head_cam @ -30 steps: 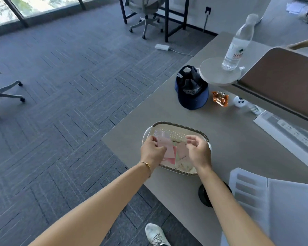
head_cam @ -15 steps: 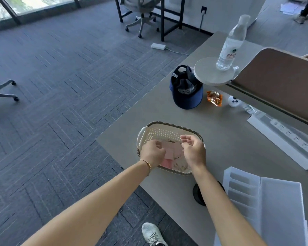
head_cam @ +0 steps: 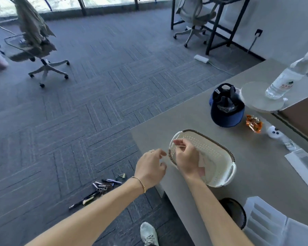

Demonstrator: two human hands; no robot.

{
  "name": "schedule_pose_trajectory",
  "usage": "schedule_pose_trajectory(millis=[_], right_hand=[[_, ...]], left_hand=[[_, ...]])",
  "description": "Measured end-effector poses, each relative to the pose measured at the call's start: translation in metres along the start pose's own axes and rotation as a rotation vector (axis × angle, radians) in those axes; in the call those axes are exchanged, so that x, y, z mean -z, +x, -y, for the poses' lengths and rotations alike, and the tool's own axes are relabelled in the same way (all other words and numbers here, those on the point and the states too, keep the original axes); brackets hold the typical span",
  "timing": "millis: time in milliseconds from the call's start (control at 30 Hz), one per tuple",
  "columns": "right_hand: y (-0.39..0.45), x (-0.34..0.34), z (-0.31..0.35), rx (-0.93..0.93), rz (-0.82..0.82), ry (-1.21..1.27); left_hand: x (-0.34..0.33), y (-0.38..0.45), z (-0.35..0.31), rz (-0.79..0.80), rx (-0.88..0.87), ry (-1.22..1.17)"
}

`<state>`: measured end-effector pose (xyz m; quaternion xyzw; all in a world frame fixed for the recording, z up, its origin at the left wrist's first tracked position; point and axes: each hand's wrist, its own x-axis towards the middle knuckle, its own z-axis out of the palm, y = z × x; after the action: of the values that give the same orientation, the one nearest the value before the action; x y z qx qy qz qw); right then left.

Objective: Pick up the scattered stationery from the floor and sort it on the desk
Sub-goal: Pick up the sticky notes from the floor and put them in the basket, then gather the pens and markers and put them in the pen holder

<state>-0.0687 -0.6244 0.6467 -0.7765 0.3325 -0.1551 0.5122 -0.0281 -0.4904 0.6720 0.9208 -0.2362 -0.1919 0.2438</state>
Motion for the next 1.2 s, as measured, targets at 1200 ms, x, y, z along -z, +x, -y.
schedule_pose_trajectory(millis=[1200], right_hand=[[-0.176,-0.471,-0.144,0.599,0.967,-0.533]], left_hand=[[-0.122,-0.151,0.487,-0.231,0.835,-0.158]])
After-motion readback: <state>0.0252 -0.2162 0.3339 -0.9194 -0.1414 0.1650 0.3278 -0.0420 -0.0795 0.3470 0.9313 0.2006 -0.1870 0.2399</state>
